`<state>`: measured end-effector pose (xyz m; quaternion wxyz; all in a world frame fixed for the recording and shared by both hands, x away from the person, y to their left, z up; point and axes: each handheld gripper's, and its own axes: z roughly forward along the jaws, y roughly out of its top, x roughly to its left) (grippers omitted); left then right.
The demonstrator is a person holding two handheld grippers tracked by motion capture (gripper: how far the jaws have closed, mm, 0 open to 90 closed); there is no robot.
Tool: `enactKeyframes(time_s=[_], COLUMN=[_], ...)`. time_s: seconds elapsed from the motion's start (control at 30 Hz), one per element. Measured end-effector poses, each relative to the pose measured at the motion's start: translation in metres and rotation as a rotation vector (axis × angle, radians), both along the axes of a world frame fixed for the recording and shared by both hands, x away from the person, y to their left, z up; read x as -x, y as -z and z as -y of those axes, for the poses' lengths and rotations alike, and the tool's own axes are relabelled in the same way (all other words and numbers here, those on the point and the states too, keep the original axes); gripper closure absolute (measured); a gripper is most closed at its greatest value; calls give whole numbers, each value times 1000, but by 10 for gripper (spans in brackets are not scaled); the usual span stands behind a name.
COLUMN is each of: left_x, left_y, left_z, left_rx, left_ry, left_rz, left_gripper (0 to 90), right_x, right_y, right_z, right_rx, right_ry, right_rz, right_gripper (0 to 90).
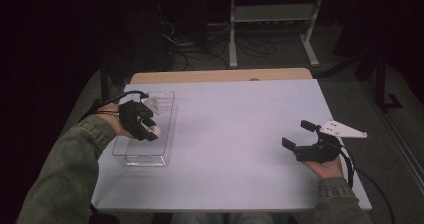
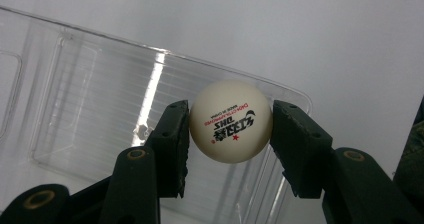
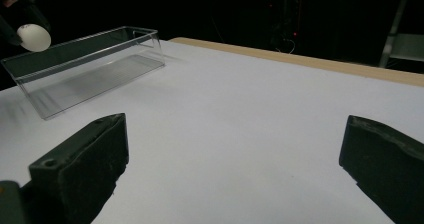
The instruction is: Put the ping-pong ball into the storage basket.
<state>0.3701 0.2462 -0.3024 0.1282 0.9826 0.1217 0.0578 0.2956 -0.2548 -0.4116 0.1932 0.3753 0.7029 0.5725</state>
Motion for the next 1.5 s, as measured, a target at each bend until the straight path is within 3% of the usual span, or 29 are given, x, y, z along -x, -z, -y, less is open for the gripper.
enactKeyframes(time_s=[0.57,1.1,1.5], left_x=[-4,-5,-6], left_y=[21,33,39], left_z=[3,2,4], left_rx=[-17,-9,-28], left_ry=[2,4,8], left_rz=[-33,-53,-71], left_gripper=[505,505,505], right_x=[0,0,0], right_y=[0,1,1], right_z=[0,-1,-1], right_rx=[7,12,12], right_ry=[-4,-3,-6], right_rz=[-3,-8,-10], right_gripper=[0,0,0])
